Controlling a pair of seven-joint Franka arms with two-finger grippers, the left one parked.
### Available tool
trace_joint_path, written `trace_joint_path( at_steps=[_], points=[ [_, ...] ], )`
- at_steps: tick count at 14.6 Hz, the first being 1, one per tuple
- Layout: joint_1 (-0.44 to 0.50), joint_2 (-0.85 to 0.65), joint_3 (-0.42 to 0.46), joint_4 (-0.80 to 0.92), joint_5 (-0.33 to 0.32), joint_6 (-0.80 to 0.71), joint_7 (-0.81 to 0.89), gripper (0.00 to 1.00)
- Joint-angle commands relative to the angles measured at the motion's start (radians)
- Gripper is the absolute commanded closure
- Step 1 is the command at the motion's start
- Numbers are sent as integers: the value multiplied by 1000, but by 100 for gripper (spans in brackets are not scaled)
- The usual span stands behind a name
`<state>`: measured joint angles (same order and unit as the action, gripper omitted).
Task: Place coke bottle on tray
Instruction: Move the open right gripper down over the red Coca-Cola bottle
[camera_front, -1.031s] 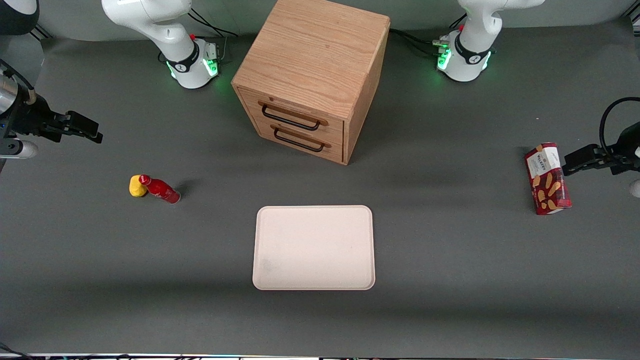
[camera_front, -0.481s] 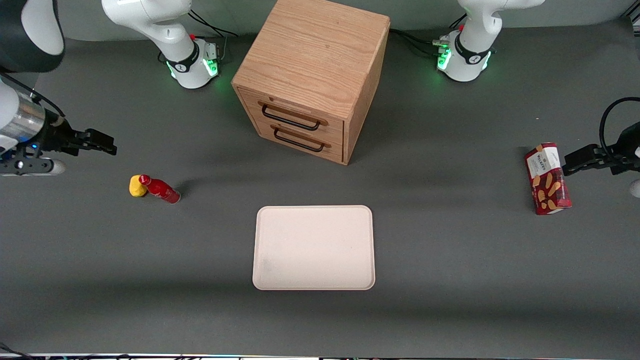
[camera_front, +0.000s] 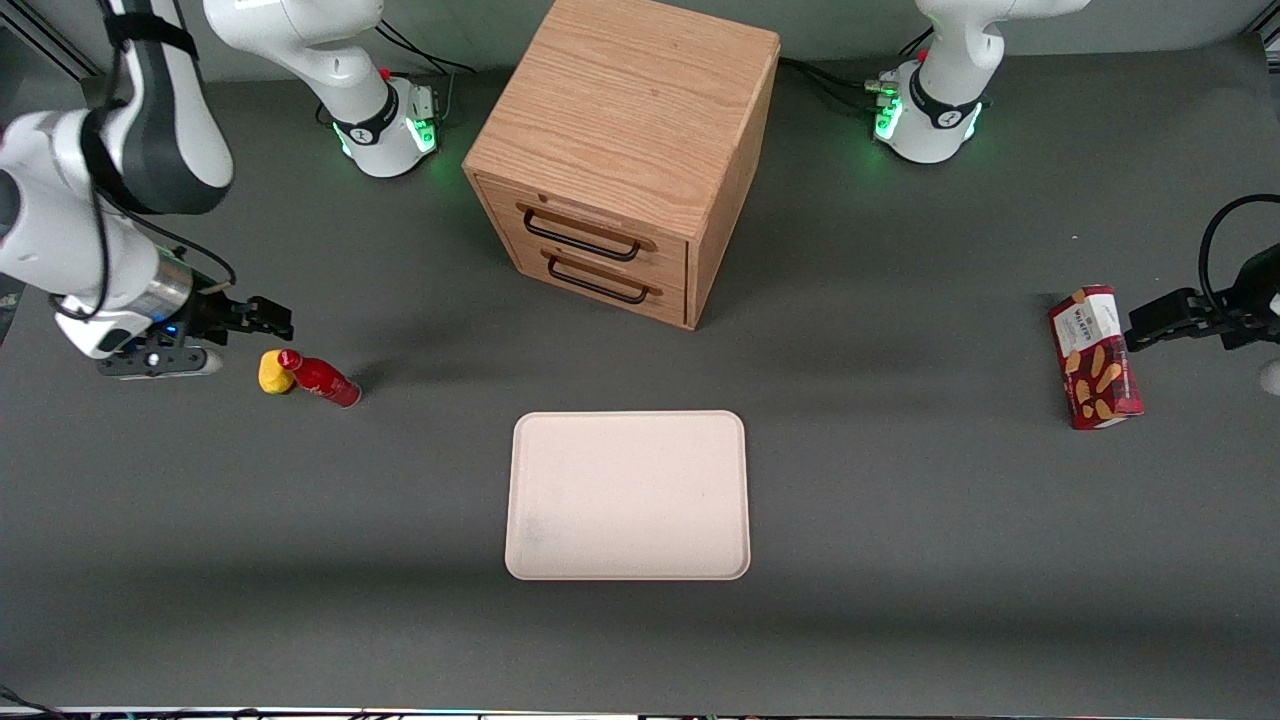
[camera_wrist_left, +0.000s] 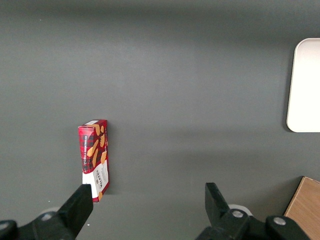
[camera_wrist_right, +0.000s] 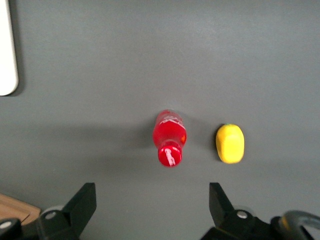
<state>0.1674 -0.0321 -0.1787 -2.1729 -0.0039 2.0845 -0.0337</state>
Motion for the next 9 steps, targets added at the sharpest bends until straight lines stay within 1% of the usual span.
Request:
trace_joint_path(
  at_steps=[1, 5, 9],
  points=[
    [1, 33, 1, -65, -21, 121, -18, 0],
    [0, 112, 1, -90, -21, 224, -22, 0],
    [0, 132, -1, -114, -19, 250, -22, 0]
  ],
)
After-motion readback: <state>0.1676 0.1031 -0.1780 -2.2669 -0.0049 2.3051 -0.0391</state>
